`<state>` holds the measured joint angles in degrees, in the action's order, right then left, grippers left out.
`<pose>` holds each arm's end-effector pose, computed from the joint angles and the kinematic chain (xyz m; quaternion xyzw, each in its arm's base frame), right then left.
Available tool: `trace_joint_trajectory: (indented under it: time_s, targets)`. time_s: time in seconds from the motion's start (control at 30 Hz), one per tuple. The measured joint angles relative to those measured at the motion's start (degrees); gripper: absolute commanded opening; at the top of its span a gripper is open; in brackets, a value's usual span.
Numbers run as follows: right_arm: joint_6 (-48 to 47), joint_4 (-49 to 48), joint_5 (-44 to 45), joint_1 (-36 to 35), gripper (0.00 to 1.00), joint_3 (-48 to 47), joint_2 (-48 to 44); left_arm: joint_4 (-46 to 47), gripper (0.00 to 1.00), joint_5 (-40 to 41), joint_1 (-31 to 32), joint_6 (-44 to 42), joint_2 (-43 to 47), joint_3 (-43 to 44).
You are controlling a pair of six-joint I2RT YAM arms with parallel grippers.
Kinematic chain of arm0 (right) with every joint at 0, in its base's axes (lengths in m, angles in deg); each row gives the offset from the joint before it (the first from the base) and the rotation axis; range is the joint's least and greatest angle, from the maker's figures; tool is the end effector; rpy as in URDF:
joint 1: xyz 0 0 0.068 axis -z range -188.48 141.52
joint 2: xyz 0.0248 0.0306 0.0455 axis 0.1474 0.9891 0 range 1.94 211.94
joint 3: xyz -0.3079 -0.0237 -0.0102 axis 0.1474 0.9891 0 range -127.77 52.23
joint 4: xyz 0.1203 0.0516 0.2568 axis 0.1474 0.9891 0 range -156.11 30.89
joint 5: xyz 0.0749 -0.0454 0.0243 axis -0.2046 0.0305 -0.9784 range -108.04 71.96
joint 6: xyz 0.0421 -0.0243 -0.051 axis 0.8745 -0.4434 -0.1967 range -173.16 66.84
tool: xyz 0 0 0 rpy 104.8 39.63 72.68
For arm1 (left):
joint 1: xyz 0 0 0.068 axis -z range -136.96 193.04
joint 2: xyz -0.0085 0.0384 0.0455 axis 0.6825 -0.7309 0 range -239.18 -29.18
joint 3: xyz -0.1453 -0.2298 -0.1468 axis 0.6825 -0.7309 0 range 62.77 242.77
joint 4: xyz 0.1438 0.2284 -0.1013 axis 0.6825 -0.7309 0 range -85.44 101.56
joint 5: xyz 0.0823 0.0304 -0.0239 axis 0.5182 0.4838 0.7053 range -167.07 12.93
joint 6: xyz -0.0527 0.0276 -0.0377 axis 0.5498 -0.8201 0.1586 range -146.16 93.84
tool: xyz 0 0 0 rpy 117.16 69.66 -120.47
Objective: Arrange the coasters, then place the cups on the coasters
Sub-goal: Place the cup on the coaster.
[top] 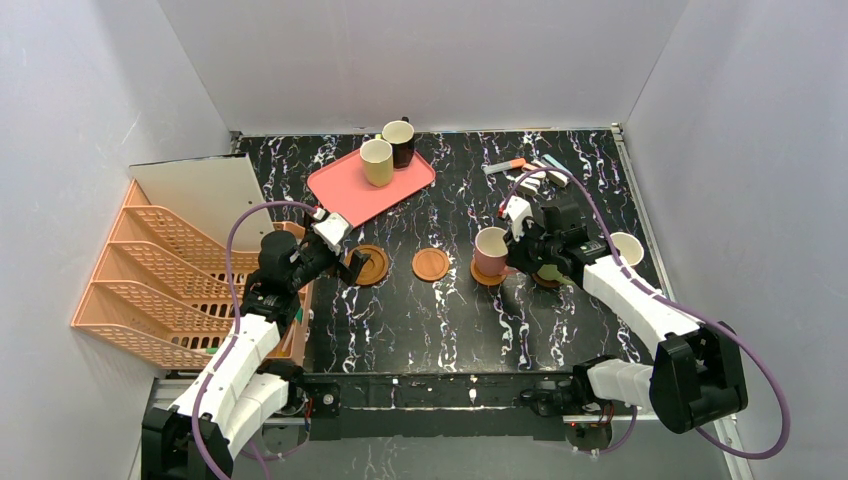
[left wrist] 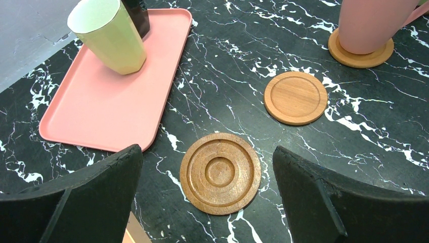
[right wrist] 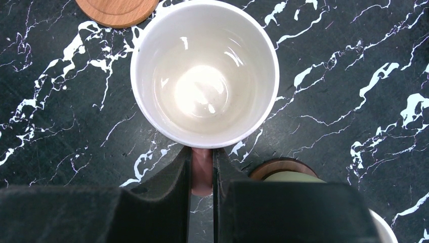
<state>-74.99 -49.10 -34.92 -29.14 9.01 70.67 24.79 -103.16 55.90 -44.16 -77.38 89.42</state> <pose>0.2547 0.1139 0.2433 -0.3832 0.8225 0.1303 0.3996 0.2089 -0.0737 0.2752 0.3384 0.6712 -0.1420 0.6441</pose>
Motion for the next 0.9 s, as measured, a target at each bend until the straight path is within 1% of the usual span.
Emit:
trace_joint_trajectory:
  time_s: [0.9]
  targets:
    - [-0.7, 0.0, -0.1, -0.3, 0.01, 0.0, 0.3, 0.0, 0.98, 0.0, 0.0, 0.0, 0.4, 0.0]
